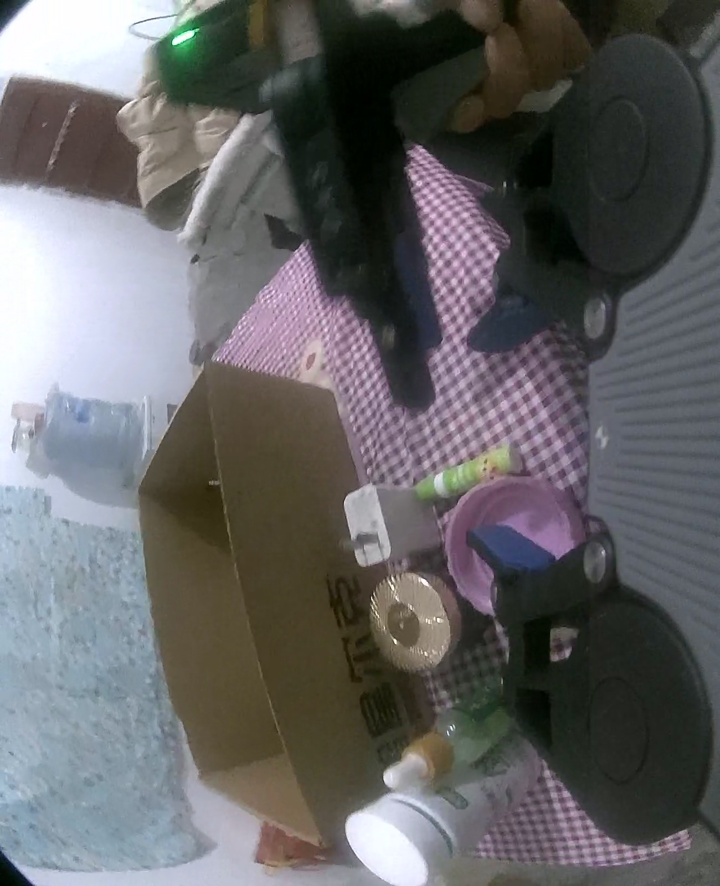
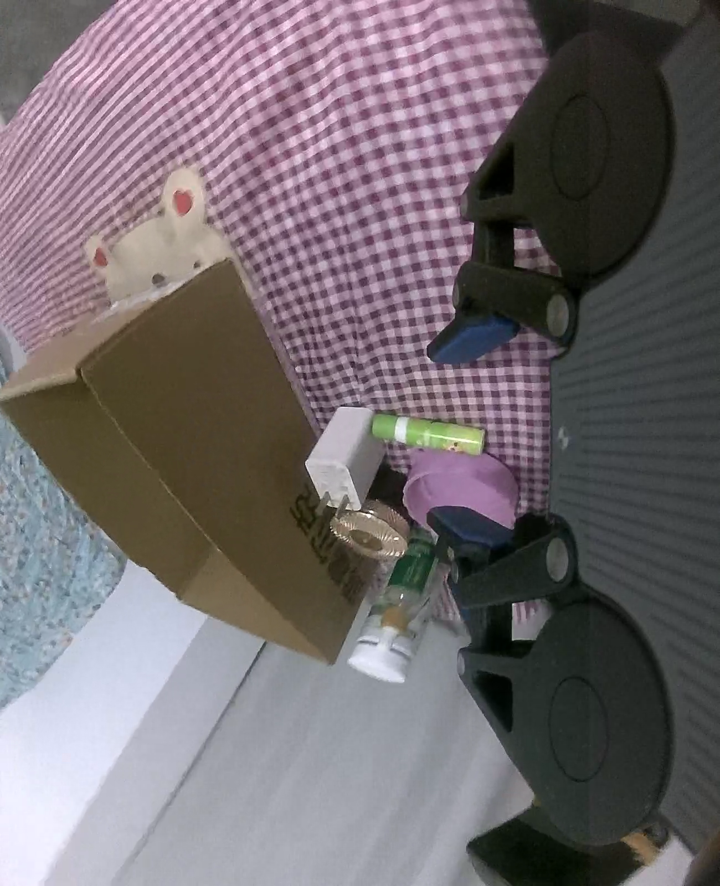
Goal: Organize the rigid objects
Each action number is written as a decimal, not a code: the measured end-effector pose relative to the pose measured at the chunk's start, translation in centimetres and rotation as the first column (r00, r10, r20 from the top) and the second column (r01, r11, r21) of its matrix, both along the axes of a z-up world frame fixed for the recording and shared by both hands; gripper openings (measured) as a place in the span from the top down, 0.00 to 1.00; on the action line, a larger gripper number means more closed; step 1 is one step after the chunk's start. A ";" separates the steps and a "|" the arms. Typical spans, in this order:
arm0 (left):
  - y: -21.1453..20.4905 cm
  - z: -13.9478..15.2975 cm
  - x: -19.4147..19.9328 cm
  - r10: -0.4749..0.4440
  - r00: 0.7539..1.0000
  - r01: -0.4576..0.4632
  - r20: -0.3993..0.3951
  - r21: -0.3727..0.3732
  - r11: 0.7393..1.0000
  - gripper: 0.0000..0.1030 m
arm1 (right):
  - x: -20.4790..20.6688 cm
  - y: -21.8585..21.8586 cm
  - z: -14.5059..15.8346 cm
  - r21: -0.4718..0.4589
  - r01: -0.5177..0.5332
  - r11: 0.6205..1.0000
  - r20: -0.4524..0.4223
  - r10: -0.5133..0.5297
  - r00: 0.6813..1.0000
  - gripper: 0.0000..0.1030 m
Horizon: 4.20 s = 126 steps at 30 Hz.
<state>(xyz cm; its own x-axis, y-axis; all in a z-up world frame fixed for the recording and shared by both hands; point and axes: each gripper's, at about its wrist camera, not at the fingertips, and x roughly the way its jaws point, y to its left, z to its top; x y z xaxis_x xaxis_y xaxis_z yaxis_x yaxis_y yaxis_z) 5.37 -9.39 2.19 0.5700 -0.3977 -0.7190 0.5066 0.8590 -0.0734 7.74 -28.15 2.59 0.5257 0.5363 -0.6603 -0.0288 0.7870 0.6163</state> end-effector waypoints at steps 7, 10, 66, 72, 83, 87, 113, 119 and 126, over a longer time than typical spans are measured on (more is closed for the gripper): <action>-1.1 -1.4 -0.6 -0.065 0.998 0.064 0.012 0.024 0.998 0.44 | 2.7 4.1 -0.4 -0.192 -0.058 0.980 0.018 0.063 0.998 0.63; -1.2 -2.0 -0.5 -0.071 0.997 0.070 0.014 0.036 0.997 0.44 | 3.7 5.4 -1.1 -0.247 -0.089 0.965 0.002 0.092 0.996 0.67; -8.4 -4.5 3.3 -0.140 0.988 0.147 -0.062 0.132 0.980 0.64 | 2.2 -2.1 -3.2 -0.098 0.000 0.995 0.041 0.004 0.999 0.82; -8.3 -4.3 3.9 -0.111 0.992 0.119 -0.064 0.124 0.985 0.81 | 2.3 -2.1 -3.2 -0.076 0.012 0.997 0.028 -0.010 1.000 0.84; -6.5 -1.8 2.7 -0.084 0.996 0.085 -0.022 0.063 0.994 0.81 | 1.6 -0.8 -1.1 -0.084 0.028 0.996 0.042 -0.025 0.999 0.84; -5.2 1.0 2.2 -0.056 0.998 0.055 0.036 0.040 0.998 0.81 | 1.3 0.5 1.7 -0.104 0.016 0.994 0.106 -0.004 0.994 0.84; 4.6 9.5 16.9 0.166 0.986 -0.167 -0.029 -0.048 0.985 0.81 | 19.2 6.5 10.4 -0.002 -0.200 0.980 0.148 0.198 0.969 0.82; 3.9 10.2 13.8 0.120 0.993 -0.119 0.011 -0.064 0.991 0.48 | 13.2 -0.3 13.4 -0.060 -0.094 0.994 0.237 0.106 0.966 0.64; 3.0 10.1 9.1 0.048 0.998 -0.044 0.032 -0.121 0.992 0.08 | 3.3 -5.7 16.2 -0.209 0.070 0.975 0.360 0.010 0.933 0.13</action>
<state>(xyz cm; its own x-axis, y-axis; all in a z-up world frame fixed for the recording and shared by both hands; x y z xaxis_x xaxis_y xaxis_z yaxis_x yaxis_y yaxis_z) 14.52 -6.41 12.30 0.6137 -0.4530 -0.6467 0.4709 0.8674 -0.1609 11.08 -33.87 18.78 0.7612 0.3828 -0.5235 -0.1894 0.9032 0.3851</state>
